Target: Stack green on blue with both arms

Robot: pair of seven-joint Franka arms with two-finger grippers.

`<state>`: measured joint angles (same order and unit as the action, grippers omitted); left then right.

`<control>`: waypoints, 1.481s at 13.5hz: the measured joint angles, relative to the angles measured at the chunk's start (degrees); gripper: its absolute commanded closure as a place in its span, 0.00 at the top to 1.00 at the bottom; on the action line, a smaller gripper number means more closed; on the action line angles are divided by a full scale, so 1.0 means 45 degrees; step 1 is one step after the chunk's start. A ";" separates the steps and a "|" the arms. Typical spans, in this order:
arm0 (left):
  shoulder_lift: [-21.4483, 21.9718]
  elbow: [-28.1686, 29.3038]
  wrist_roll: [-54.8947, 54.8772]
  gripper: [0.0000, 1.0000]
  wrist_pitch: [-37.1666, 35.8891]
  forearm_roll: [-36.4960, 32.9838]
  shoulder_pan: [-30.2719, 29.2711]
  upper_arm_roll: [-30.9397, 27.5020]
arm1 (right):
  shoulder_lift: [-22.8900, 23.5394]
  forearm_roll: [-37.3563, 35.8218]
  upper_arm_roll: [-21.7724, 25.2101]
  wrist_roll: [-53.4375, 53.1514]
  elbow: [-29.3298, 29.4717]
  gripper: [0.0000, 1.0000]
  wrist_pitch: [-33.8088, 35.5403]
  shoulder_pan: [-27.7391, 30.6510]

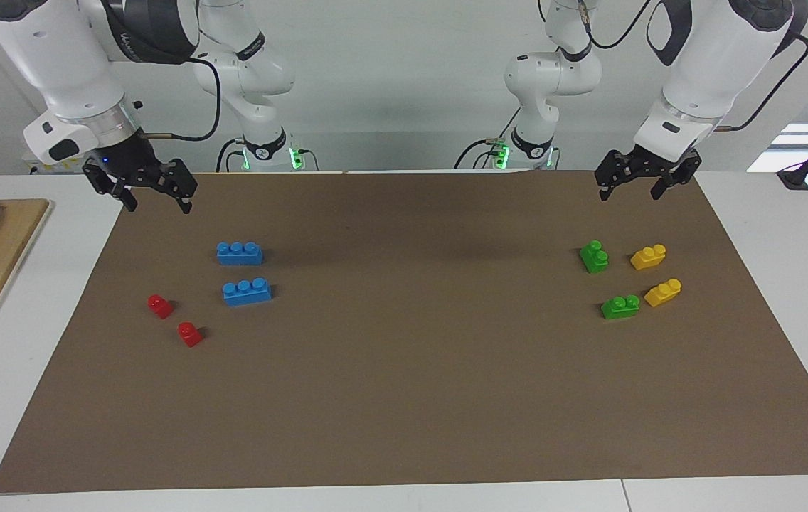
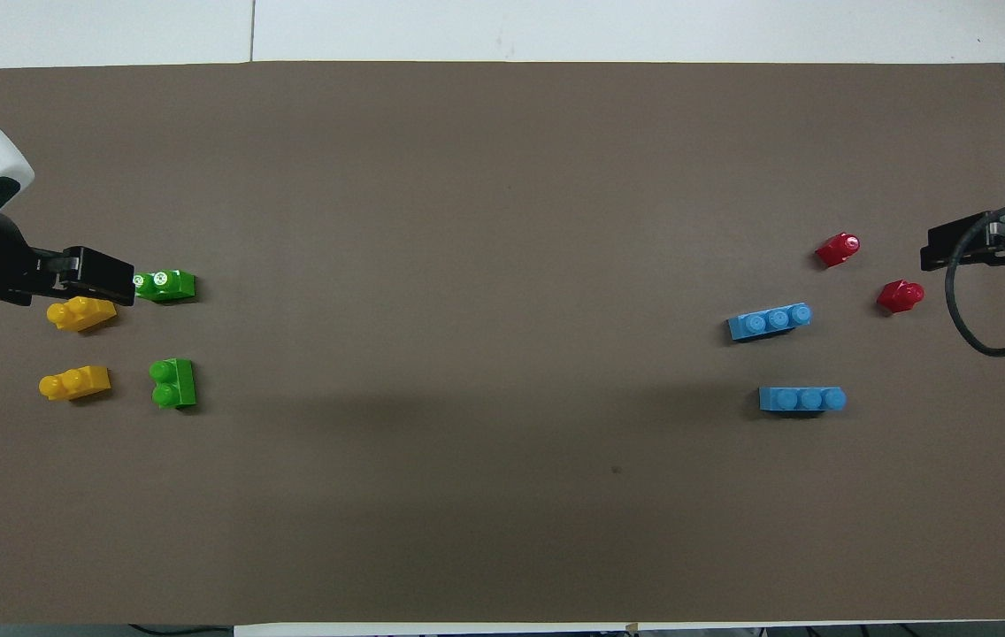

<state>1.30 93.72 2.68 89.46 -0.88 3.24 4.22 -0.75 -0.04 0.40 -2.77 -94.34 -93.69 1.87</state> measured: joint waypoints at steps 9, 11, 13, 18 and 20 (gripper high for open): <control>0.0000 0.0000 -0.0005 1.00 0.0000 0.0000 0.0000 0.0000 | 0.0000 0.0000 0.0012 0.0000 -0.0001 1.00 0.0002 0.0002; 0.0012 0.0000 -0.0005 1.00 0.0000 0.0000 0.0000 -0.0002 | 0.0000 0.0000 0.0011 0.0000 -0.0001 1.00 0.0002 0.0002; 0.0053 0.0000 -0.0005 1.00 0.0000 0.0000 -0.0001 -0.0008 | 0.0000 0.0000 0.0010 0.0000 -0.0001 1.00 0.0006 0.0002; 0.0163 0.0000 -0.0004 1.00 -0.0012 0.0000 0.0000 -0.0008 | -0.0001 0.0000 0.0006 0.0000 -0.0002 1.00 0.0028 0.0001; 0.0191 0.0001 -0.0004 1.00 -0.0013 0.0000 0.0000 -0.0008 | -0.0001 0.0000 0.0006 0.0000 -0.0002 1.00 0.0040 0.0001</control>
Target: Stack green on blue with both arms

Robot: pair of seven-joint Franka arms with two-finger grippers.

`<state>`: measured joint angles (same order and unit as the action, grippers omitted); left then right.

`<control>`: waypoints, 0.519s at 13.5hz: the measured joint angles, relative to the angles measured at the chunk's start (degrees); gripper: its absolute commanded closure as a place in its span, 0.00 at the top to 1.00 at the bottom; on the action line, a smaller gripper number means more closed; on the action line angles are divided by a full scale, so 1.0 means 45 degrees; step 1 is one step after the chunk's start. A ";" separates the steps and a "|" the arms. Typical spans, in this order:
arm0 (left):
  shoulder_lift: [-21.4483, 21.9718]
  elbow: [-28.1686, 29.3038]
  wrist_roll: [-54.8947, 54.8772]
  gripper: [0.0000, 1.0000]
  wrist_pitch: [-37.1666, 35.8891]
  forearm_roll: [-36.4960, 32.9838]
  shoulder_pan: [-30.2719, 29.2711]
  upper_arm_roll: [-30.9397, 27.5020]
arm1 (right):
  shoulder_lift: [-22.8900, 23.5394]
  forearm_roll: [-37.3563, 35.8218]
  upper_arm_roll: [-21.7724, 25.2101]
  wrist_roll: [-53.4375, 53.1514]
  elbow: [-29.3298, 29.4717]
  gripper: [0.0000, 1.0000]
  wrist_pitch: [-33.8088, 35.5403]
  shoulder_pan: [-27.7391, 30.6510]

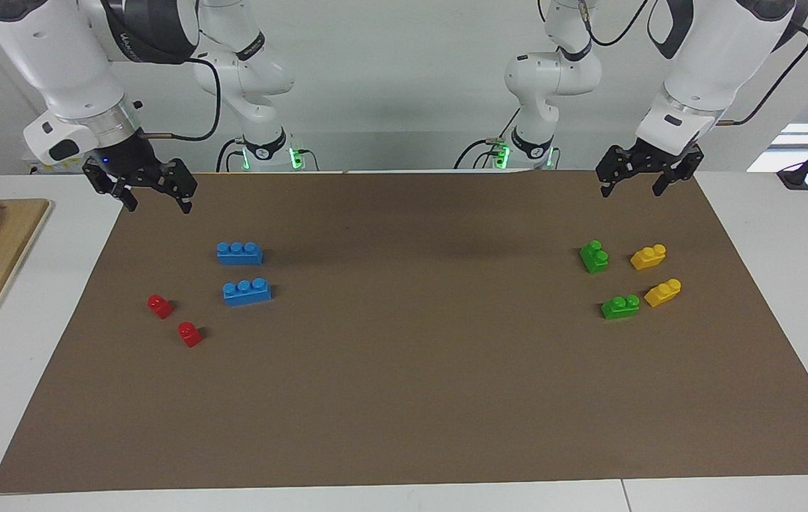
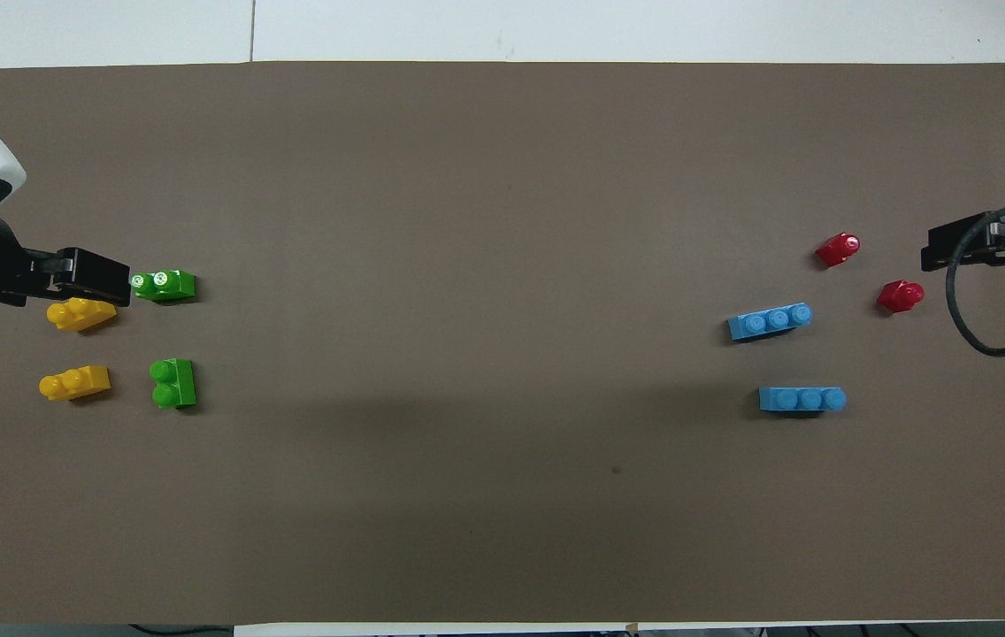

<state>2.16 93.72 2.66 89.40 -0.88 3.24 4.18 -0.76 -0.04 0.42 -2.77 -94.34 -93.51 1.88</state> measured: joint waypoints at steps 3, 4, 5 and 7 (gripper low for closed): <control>0.0010 0.0001 0.0000 1.00 -0.0003 0.0000 0.0000 0.0000 | 0.0000 0.0000 0.0000 0.0000 0.0000 1.00 0.0005 0.0000; 0.0013 0.0003 0.0001 1.00 -0.0048 0.0000 0.0000 0.0000 | -0.0001 0.0000 0.0001 0.0000 0.0000 1.00 0.0005 0.0000; 0.0036 0.0027 0.0002 1.00 -0.0187 0.0000 0.0000 0.0000 | -0.0001 0.0000 0.0004 0.0000 -0.0001 1.00 0.0006 0.0003; 0.0138 0.0161 0.0008 1.00 -0.0651 0.0000 0.0000 -0.0002 | -0.0008 0.0000 0.0022 -0.0003 -0.0012 1.00 0.0023 0.0013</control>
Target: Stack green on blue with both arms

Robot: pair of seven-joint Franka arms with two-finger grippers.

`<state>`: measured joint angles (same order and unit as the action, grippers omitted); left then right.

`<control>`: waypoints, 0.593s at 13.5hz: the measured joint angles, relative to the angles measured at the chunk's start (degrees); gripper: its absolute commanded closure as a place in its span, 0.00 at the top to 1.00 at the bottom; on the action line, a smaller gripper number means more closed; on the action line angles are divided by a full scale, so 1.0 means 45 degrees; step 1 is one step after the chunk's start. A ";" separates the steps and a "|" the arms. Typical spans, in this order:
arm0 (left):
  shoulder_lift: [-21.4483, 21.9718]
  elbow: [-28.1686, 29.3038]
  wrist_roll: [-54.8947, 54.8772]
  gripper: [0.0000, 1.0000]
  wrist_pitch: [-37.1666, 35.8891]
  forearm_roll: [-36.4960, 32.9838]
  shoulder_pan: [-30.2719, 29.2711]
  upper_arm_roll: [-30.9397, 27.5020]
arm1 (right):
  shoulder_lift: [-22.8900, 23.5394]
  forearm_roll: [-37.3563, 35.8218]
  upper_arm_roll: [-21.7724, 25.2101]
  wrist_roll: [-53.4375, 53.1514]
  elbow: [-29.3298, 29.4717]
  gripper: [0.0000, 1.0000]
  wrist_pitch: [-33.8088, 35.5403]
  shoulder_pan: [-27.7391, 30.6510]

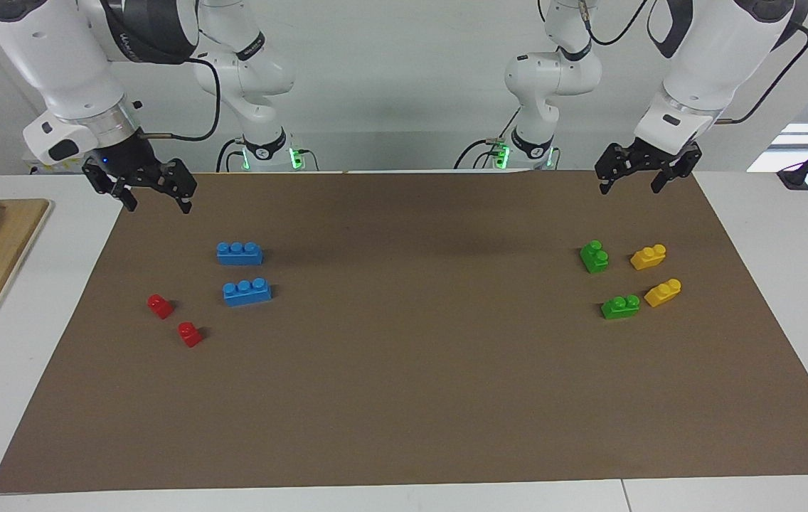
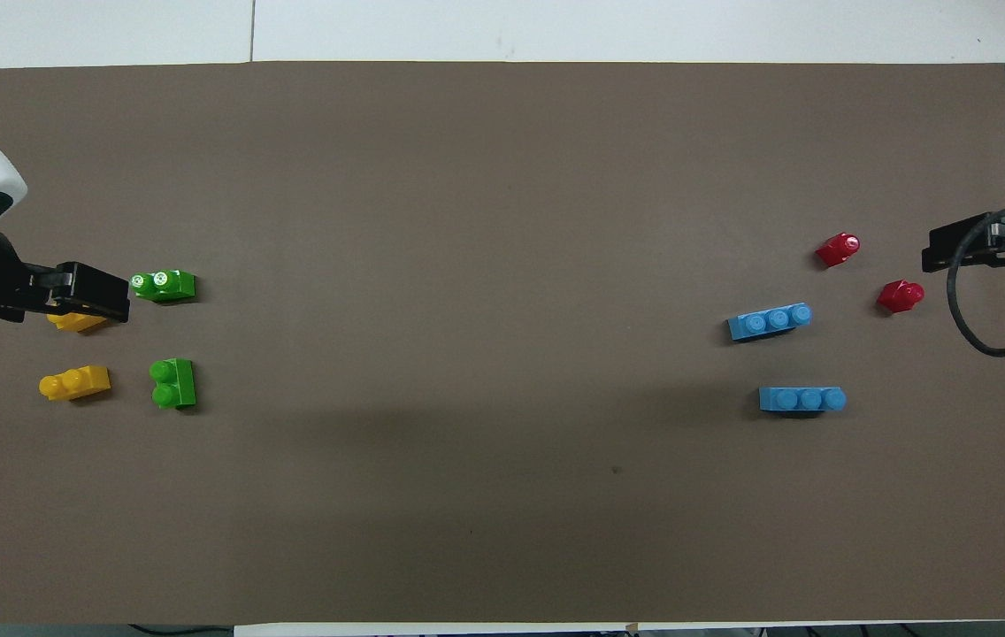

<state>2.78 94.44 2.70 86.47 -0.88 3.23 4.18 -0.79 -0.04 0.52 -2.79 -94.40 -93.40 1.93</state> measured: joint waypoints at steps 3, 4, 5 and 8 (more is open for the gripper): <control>0.0130 0.0093 0.0106 1.00 -0.0324 0.0000 -0.0234 -0.0022 | -0.0005 0.0000 0.0021 -0.0211 -0.0036 1.00 0.0024 0.0044; 0.0154 0.0105 0.0173 1.00 -0.0329 0.0000 -0.0375 -0.0034 | -0.0006 0.0000 0.0022 -0.0904 -0.0037 1.00 0.0024 0.0043; 0.0168 0.0132 0.0223 1.00 -0.0330 0.0000 -0.0531 -0.0036 | -0.0006 0.0000 0.0011 -0.1931 -0.0037 1.00 0.0024 0.0032; 0.0298 0.0602 0.0231 1.00 -0.0080 0.0000 -0.0877 -0.0045 | -0.0004 0.0112 -0.0036 -0.6289 -0.0105 1.00 -0.0022 -0.0020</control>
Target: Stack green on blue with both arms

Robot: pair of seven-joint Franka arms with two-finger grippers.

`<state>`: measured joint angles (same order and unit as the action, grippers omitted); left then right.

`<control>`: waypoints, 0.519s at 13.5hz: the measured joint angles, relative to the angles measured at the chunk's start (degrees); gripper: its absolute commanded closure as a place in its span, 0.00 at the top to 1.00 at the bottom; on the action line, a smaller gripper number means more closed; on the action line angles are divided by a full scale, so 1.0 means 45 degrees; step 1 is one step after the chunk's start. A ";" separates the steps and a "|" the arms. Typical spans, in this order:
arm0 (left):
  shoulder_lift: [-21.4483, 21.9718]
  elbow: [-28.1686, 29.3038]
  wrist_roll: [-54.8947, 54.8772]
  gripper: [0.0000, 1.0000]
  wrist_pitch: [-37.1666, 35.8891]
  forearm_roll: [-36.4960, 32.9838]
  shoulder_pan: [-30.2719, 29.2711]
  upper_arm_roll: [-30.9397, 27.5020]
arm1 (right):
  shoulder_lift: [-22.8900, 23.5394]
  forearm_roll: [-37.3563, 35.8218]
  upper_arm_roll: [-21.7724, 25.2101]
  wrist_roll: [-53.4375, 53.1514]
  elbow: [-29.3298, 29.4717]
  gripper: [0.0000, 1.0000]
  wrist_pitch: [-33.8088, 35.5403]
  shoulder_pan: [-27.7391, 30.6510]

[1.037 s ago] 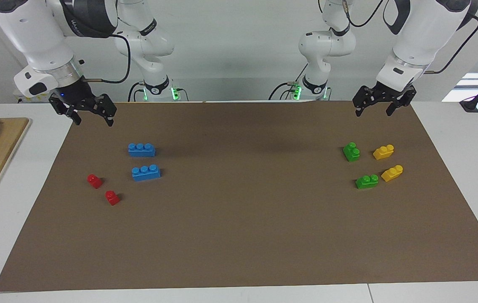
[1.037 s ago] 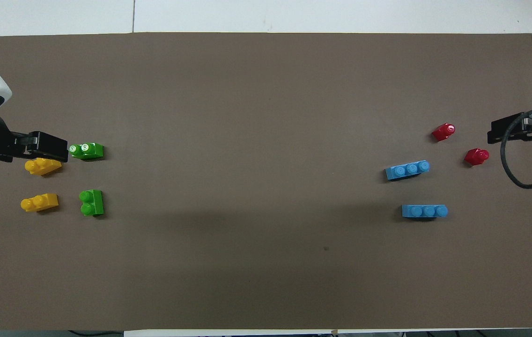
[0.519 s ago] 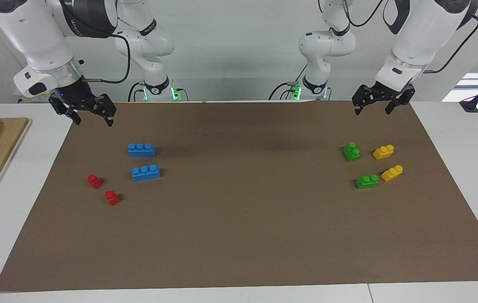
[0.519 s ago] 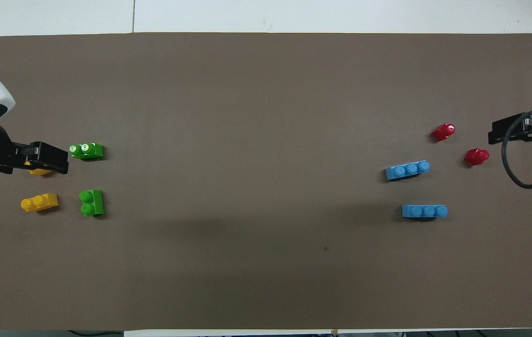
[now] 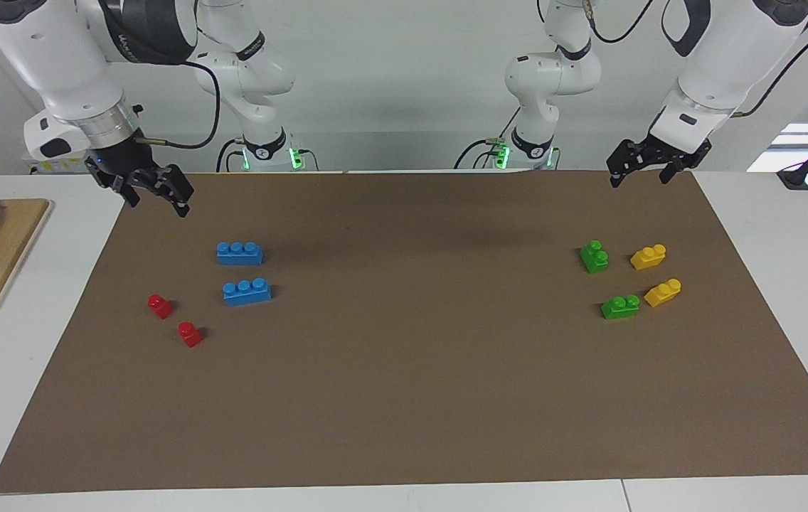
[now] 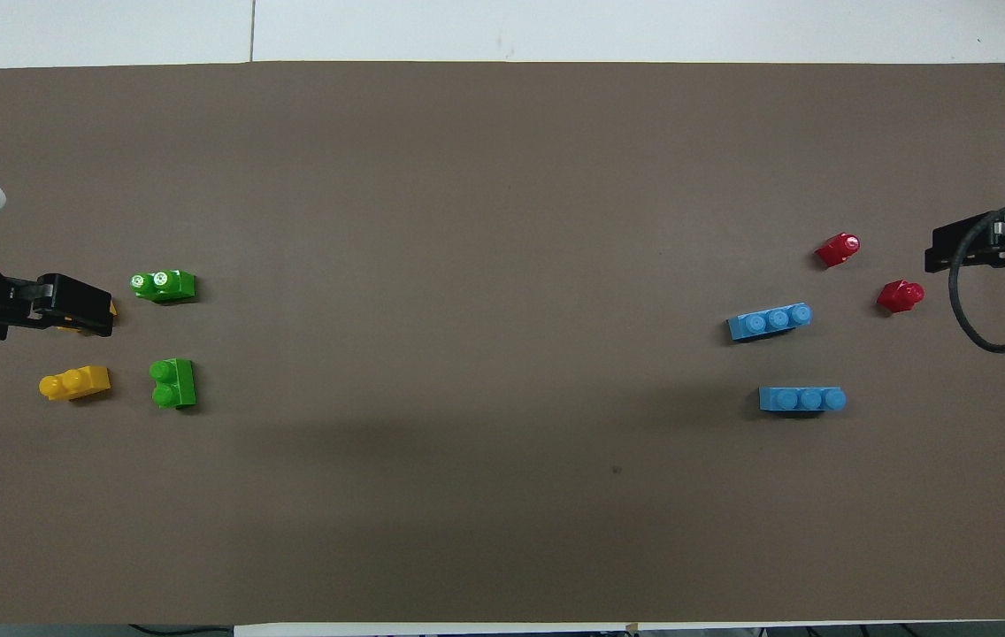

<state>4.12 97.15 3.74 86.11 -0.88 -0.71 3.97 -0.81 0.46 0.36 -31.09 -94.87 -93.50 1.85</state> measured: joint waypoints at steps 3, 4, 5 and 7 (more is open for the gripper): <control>0.0367 0.1122 0.0002 1.00 0.0741 0.0000 -0.0012 0.0014 | 0.0046 0.1200 0.0017 -0.4089 -0.0444 1.00 -0.0358 0.0033; 0.0484 0.1397 0.0005 1.00 0.0871 0.0000 -0.0018 0.0012 | 0.0092 0.1689 0.0030 -0.5098 -0.0563 1.00 -0.0371 0.0084; 0.0599 0.1598 0.0018 1.00 0.0944 0.0000 -0.0057 0.0011 | 0.0162 0.2163 0.0033 -0.5800 -0.0662 1.00 -0.0371 0.0193; 0.0814 0.1963 0.0021 1.00 0.1109 0.0000 -0.0228 -0.0008 | 0.0415 0.2799 0.0053 -0.6493 -0.0790 1.00 -0.0369 0.0536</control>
<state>7.79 105.98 3.83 91.10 -0.88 -1.74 3.93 1.05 13.06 0.59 -60.31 -98.43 -95.16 4.26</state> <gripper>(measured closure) 0.000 0.000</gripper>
